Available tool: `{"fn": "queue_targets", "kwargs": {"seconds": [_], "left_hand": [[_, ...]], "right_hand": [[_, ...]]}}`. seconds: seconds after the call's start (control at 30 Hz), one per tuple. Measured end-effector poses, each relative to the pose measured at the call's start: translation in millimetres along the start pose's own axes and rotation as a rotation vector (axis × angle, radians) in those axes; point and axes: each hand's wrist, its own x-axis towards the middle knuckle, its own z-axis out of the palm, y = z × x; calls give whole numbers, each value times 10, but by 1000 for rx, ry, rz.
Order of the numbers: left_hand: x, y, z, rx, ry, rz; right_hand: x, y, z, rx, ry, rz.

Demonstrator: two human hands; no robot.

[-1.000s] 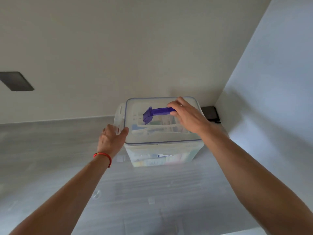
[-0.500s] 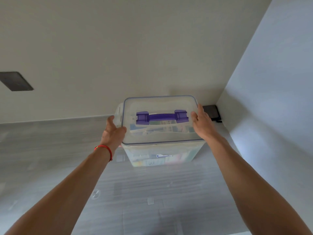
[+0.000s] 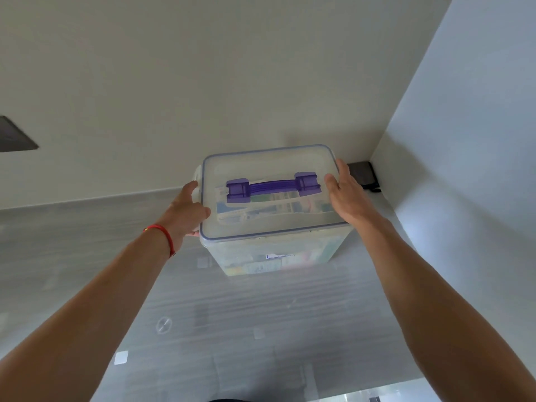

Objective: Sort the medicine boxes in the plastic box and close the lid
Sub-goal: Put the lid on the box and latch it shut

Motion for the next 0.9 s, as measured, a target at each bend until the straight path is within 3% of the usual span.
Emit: {"fn": "queue_targets", "kwargs": {"seconds": [0.17, 0.37, 0.57, 0.63, 0.7, 0.8, 0.9], "left_hand": [[-16, -41, -28, -10, 71, 28], [-55, -65, -61, -110, 37, 13], [-107, -17, -162, 75, -98, -1], [-71, 138, -160, 398, -87, 4], [-41, 333, -43, 824, 47, 202], [29, 620, 416, 827, 106, 608], [176, 601, 851, 955, 52, 668]], "right_hand": [[-61, 91, -54, -27, -75, 1], [-92, -2, -2, -45, -16, -24], [-118, -22, 63, -183, 9, 22], [-99, -15, 80, -240, -4, 22], [-96, -1, 107, -282, -1, 9], [-119, -13, 111, -234, 53, 41], [-133, -20, 97, -242, 28, 54]]}}
